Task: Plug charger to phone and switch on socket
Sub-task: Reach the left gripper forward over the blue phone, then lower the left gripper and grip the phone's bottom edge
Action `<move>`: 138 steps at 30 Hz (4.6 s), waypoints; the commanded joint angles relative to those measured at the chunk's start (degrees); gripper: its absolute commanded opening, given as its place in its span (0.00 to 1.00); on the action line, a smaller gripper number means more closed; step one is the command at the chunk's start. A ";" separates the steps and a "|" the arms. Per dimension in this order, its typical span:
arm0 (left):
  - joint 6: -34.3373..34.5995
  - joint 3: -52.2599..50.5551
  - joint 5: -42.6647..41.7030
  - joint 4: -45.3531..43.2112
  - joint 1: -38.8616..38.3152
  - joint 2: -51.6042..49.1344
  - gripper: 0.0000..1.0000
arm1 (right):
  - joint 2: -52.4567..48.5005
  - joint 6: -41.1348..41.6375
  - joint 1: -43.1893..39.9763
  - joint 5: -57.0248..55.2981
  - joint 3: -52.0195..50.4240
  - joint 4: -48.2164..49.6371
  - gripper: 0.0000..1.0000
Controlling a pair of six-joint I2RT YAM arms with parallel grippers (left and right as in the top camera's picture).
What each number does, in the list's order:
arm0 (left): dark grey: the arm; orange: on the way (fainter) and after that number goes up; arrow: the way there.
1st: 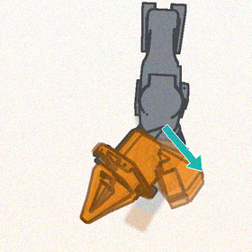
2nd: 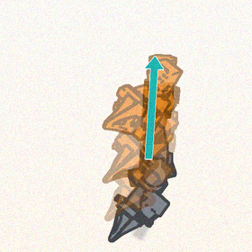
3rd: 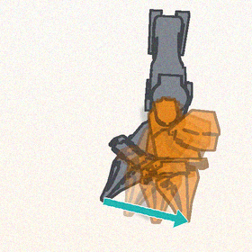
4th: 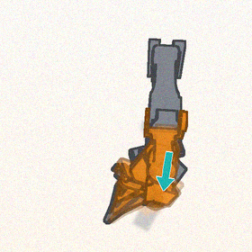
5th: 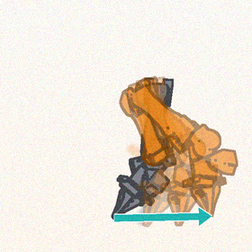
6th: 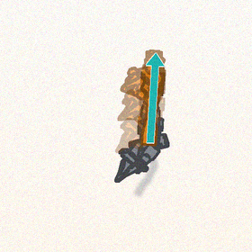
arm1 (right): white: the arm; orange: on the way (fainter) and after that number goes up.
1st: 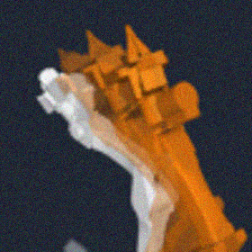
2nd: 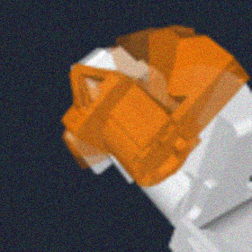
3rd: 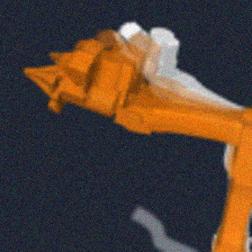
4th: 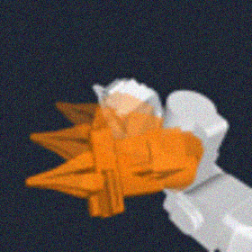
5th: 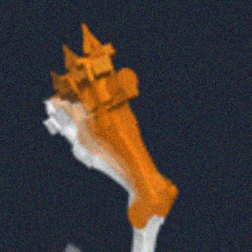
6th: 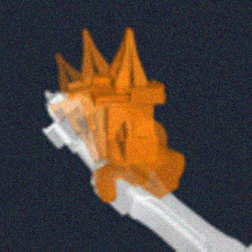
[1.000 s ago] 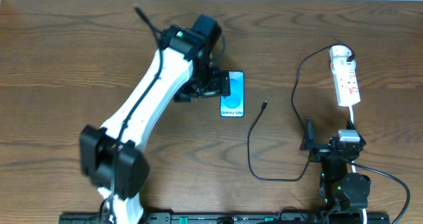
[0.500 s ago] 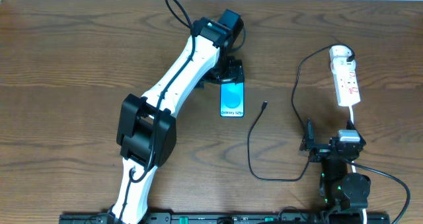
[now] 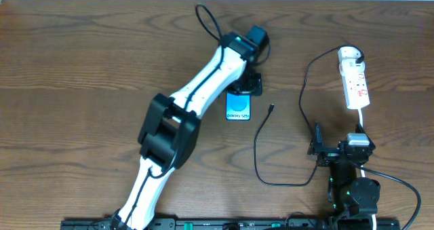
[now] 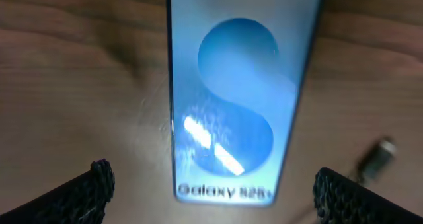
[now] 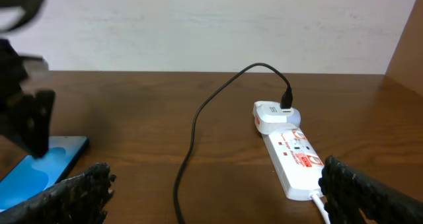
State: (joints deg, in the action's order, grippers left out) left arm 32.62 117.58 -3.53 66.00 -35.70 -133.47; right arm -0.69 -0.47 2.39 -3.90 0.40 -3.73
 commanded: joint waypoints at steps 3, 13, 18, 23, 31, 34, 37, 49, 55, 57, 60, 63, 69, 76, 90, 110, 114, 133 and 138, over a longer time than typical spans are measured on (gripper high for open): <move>0.92 0.72 2.73 -1.11 0.57 -2.58 0.98 | 0.31 0.00 0.66 -0.44 -0.11 -0.17 0.99; 0.46 0.72 2.51 -3.45 -0.68 -4.04 0.98 | 0.31 0.00 0.66 -0.46 -0.11 -0.17 0.99; 0.50 0.35 2.97 -4.92 -0.92 -4.13 0.98 | 0.31 0.00 0.66 -0.44 -0.11 -0.17 0.99; 0.50 -0.15 3.13 -6.36 -0.87 -4.15 0.98 | 0.31 0.00 0.66 -0.46 -0.11 -0.17 0.99; 0.50 -1.70 3.15 -7.26 -0.85 -4.44 0.98 | 0.31 0.00 0.66 -0.44 -0.11 -0.17 0.99; 0.70 -1.97 3.15 -7.65 -0.87 -5.11 0.98 | 0.31 0.00 0.66 -0.44 -0.11 -0.17 0.99; 0.70 -1.97 3.13 -7.87 -0.87 -5.86 0.98 | 0.31 0.00 0.66 -0.44 -0.11 -0.17 0.99; 0.68 -2.03 3.15 -8.26 -0.87 -8.66 0.98 | 0.31 0.00 0.66 -0.44 -0.11 -0.17 0.99; 0.70 -2.03 3.15 -8.28 -0.87 -8.66 0.98 | 0.31 0.00 0.66 -0.46 -0.11 -0.17 0.99; 0.68 -2.03 3.15 -8.31 -0.87 -8.66 0.98 | 0.31 0.00 0.66 -0.46 -0.11 -0.17 0.99; 0.68 -2.03 3.13 -8.28 -0.87 -8.66 0.98 | 0.31 0.00 0.66 -0.44 -0.11 -0.17 0.99; 0.68 -2.03 3.13 -8.28 -0.87 -8.66 0.98 | 0.31 0.00 0.66 -0.44 -0.11 -0.17 0.99; 0.68 -2.03 2.71 -8.22 -0.87 -8.66 0.98 | 0.31 0.00 0.66 -0.44 -0.11 -0.17 0.99; 0.68 -2.03 2.71 -7.87 -0.87 -8.66 0.95 | 0.31 0.00 0.66 -0.44 -0.11 -0.17 0.99; 0.63 -2.01 2.73 -7.58 -0.92 -8.66 0.81 | 0.31 0.00 0.66 -0.44 -0.11 -0.17 0.99; 0.48 -1.60 2.71 -5.84 -0.85 -8.22 0.80 | 0.31 0.00 0.66 -0.46 -0.11 -0.17 0.99; 0.48 -1.36 2.71 -4.98 -0.85 -7.19 0.80 | 0.31 0.00 0.66 -0.44 -0.11 -0.17 0.99; 0.48 -1.73 2.75 -3.98 -0.87 -4.35 0.76 | 0.31 0.00 0.66 -0.44 -0.11 -0.17 0.99; 0.48 -2.32 2.75 -4.17 -0.87 -4.44 0.96 | 0.31 0.00 0.66 -0.44 -0.11 -0.17 0.99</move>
State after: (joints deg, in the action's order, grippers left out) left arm 33.12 116.62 -1.54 61.52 -36.64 -139.06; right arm -0.69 -0.47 2.39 -3.90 0.40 -3.73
